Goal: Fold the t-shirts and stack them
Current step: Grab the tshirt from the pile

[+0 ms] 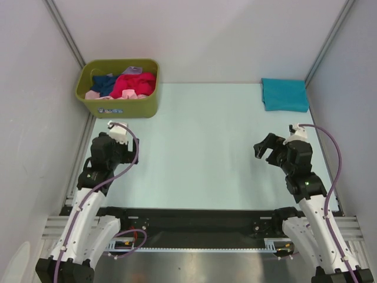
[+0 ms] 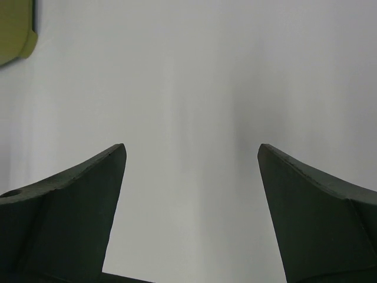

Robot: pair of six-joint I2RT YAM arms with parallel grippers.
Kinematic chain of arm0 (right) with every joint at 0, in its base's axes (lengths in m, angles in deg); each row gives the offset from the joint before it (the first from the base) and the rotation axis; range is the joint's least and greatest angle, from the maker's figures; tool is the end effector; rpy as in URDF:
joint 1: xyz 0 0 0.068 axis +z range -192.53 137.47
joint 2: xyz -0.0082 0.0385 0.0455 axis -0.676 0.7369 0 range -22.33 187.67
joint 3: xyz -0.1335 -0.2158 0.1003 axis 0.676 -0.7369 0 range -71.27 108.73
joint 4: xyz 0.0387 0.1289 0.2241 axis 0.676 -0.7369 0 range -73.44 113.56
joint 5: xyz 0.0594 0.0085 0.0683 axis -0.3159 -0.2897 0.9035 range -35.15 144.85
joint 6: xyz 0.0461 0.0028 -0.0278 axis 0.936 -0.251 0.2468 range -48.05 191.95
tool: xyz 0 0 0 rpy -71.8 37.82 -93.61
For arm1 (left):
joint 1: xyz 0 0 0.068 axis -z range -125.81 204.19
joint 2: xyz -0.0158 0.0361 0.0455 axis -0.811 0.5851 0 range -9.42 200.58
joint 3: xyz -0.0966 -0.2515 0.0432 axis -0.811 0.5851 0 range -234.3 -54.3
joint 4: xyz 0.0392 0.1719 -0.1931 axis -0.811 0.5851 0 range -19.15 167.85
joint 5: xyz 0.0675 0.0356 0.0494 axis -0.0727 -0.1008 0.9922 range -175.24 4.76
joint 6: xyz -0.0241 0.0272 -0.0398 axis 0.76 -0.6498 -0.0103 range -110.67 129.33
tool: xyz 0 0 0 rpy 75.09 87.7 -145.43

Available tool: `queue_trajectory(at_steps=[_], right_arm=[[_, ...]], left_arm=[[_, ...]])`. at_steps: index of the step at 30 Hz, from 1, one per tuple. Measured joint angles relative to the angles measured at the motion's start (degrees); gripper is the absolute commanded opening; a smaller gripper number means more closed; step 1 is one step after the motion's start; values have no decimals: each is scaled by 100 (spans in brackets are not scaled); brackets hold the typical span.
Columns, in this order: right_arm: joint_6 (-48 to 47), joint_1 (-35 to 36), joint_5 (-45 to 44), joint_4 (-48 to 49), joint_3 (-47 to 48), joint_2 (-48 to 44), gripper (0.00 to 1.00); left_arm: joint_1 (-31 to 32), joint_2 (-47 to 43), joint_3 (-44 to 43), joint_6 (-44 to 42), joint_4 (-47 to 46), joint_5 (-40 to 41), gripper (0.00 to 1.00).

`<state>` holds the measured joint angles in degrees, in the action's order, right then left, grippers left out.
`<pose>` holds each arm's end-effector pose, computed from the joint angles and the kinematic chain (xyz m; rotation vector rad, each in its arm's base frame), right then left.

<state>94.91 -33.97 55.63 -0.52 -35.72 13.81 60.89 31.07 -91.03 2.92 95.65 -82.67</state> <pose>0.1501 0.0232 0.2809 0.2444 2.0053 0.3650 0.1629 -0.0175 0.2765 0.2089 2.0583 0.0434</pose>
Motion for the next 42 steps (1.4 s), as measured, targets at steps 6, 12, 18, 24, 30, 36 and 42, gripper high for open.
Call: queue_trajectory(at_steps=[6, 12, 18, 24, 30, 36, 42], right_arm=[[367, -26, 861, 796, 203, 116, 100], [372, -24, 1593, 1707, 1270, 1213, 99], [170, -11, 1838, 2068, 1698, 2275, 99], [-164, -11, 1838, 2009, 2002, 3038, 99], [-411, -9, 1832, 1939, 2371, 3530, 99], [-511, -9, 1687, 1862, 2396, 3689, 99], [-483, 50, 1539, 1847, 2396, 3744, 100]], left_arm=[[-4, 898, -1606, -1416, 1329, -2181, 100], [50, 2977, -4437, -2210, 1869, -1753, 100], [15, 5388, -6835, -1847, 1526, -555, 99], [-90, 7396, -8133, -1150, 1300, 278, 97], [-455, 8384, -9036, -796, 1165, 361, 99], [-566, 8572, -9103, -754, 1025, 330, 94], [-743, 8972, -9138, -610, 1091, 127, 12]])
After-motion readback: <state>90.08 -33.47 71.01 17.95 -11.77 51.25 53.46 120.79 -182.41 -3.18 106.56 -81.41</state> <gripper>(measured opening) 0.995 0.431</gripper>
